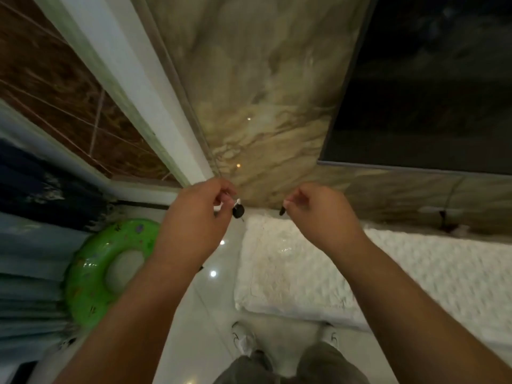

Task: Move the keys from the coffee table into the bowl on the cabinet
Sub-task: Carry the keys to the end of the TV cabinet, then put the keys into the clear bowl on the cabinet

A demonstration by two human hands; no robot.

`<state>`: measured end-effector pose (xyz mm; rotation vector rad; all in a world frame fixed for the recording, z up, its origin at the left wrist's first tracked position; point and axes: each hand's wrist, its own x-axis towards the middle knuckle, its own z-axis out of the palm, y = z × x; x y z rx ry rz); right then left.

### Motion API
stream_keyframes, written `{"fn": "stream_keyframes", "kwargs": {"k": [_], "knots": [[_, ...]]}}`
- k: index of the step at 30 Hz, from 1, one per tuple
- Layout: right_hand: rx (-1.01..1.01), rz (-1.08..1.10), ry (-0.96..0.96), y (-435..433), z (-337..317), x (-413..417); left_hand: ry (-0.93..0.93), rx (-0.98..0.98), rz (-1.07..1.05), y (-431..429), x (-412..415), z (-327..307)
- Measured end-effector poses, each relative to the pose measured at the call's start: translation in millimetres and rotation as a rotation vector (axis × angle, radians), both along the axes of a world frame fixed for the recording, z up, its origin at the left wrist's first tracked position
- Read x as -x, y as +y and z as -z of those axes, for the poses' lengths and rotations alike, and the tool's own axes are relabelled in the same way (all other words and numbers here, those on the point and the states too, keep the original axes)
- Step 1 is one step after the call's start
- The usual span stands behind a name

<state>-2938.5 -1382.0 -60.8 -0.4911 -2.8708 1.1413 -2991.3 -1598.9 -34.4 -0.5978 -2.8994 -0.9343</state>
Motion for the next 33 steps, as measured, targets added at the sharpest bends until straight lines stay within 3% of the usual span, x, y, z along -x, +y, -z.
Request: {"fn": "stream_keyframes", "kwargs": {"k": [6, 15, 25, 33], "knots": [[-0.005, 0.147, -0.072, 7, 22, -43, -0.067, -0.035, 0.093, 9, 8, 30], [0.026, 0.174, -0.101, 24, 60, -54, -0.103, -0.022, 0.109, 31, -9, 52], [0.076, 0.179, -0.165, 27, 157, -47, -0.214, -0.013, 0.115, 44, -10, 104], [0.099, 0.243, -0.247, 31, 259, -26, -0.201, -0.032, 0.148, 56, 24, 165]]}}
